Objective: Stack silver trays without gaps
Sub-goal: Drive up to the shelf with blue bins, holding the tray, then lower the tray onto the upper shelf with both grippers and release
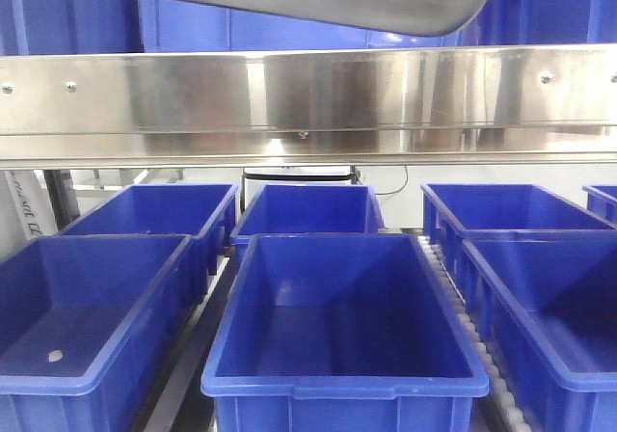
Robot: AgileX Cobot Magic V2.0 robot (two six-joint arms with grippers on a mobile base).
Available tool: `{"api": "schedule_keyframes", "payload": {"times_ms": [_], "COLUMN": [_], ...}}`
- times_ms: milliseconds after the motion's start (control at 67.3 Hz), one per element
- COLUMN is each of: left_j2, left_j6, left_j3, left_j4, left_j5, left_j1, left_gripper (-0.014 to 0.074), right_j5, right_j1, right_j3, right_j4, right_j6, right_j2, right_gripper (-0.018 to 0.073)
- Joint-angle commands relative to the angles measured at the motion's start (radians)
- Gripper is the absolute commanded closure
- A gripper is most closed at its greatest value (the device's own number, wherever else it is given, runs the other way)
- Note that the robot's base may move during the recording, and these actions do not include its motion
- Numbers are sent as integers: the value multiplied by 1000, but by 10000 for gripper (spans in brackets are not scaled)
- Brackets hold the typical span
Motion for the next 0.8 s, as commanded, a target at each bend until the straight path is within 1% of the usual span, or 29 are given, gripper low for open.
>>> {"api": "schedule_keyframes", "payload": {"times_ms": [0,45,74,134,178,193,208,297,357,386,416,446,475,505,550,609,639,698,787], "left_j2": [8,8,8,10,15,18,21,51,80,96,121,149,173,199,243,285,312,350,408], "left_j6": [-3,4,24,90,137,150,164,261,355,408,477,546,596,642,712,770,800,823,851], "left_j3": [-4,-4,-6,-22,-42,-48,-55,-107,-149,-172,-204,-231,-259,-295,-335,-387,-410,-459,-524], "left_j4": [-22,-31,-48,-143,-224,-262,-286,-400,-457,-505,-563,-616,-670,-740,-826,-918,-946,-985,-1009], "left_j5": [-110,-133,-169,-237,-287,-297,-305,-345,-365,-376,-388,-393,-395,-395,-395,-397,-400,-413,-415], "left_j1": [-21,-21,-18,17,53,67,90,192,260,299,338,367,396,423,471,521,542,582,616], "left_gripper": [613,613,613,613,613,613,613,613,613,613,613,613,613,613,613,613,613,613,613], "right_j5": [-266,-218,-204,-202,-207,-207,-207,-207,-208,-210,-215,-222,-227,-229,-230,-236,-237,-240,-235], "right_j1": [12,-3,-13,-46,-74,-83,-93,-165,-204,-220,-238,-252,-265,-283,-307,-342,-358,-387,-431], "right_j3": [-15,-15,-17,-23,-35,-41,-47,-103,-149,-174,-207,-234,-262,-297,-340,-401,-427,-480,-550], "right_j4": [-19,-19,-19,-23,-31,-31,-34,-34,-34,-34,-32,-31,-22,-8,28,100,133,197,265], "right_j6": [-10,-10,-10,-10,-10,-10,-12,-71,-108,-126,-144,-156,-170,-188,-224,-284,-313,-371,-432], "right_j2": [-2,-2,-2,-2,7,8,12,57,101,118,148,172,204,231,272,332,358,414,488], "right_gripper": [575,575,575,575,575,575,575,575,575,575,575,575,575,575,575,575,575,575,575]}}
